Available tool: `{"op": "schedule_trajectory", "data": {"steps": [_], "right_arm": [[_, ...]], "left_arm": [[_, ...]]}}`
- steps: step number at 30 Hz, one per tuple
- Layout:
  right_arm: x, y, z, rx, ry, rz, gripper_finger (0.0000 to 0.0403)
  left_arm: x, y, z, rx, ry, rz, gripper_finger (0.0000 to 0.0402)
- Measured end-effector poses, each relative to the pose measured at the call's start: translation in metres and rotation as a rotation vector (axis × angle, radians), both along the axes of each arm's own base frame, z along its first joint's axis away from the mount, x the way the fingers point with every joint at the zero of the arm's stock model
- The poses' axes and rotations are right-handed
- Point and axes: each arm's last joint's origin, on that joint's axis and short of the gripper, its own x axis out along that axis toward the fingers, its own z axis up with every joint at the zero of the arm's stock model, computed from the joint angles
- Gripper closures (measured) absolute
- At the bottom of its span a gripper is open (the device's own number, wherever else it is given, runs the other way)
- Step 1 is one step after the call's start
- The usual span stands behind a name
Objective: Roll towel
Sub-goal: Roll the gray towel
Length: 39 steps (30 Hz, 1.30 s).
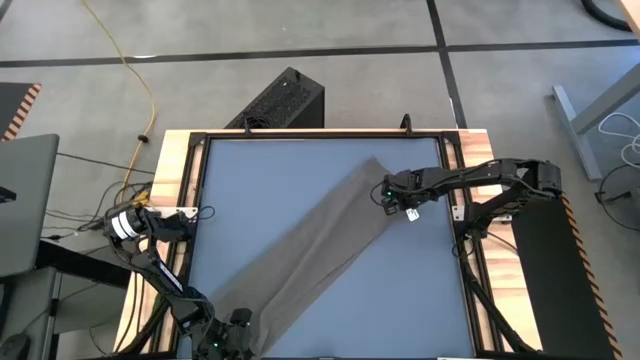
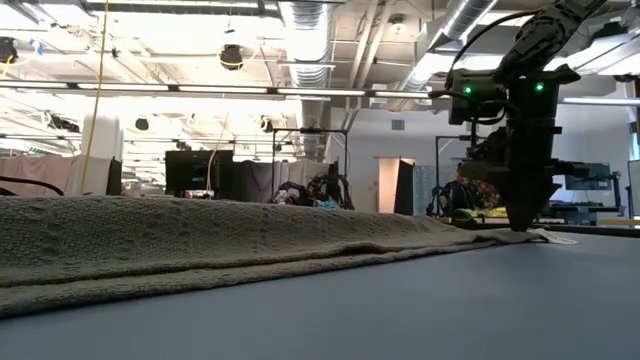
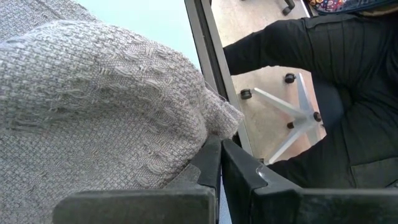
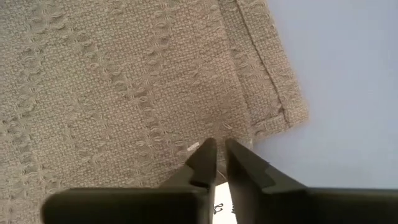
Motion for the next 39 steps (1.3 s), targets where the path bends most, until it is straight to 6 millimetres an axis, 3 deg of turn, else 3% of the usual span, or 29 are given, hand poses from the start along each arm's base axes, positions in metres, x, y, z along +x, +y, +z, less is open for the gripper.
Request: {"op": "schedule_trajectory", "data": {"steps": [5,8,14,20,24,28,39], "right_arm": [[0.000,0.000,0.000,-0.003,0.006,0.023,0.0389],[0.002,-0.001,0.005,-0.012,0.009,0.028,0.0385],[0.008,-0.002,0.013,-0.021,-0.001,0.071,0.0293],[0.002,-0.001,0.007,-0.008,0.023,0.042,0.0190],[0.002,-0.001,0.006,-0.007,0.018,0.034,0.0155],[0.002,0.000,0.006,-0.004,0.017,0.025,0.0158],[0.007,0.005,-0.002,0.003,0.053,0.039,0.0212]], "left_arm": [[0.000,0.000,0.000,0.000,0.000,0.000,0.0402],[0.000,0.000,0.000,0.001,-0.001,-0.002,0.0401],[0.000,0.000,0.000,0.006,-0.006,-0.010,0.0401],[0.001,0.000,0.000,-0.002,-0.006,-0.004,0.0401],[0.001,0.000,0.000,-0.001,-0.008,-0.007,0.0401],[0.001,0.000,0.000,-0.001,-0.008,-0.006,0.0401],[0.001,0.000,0.000,-0.002,-0.010,-0.005,0.0401]]}}
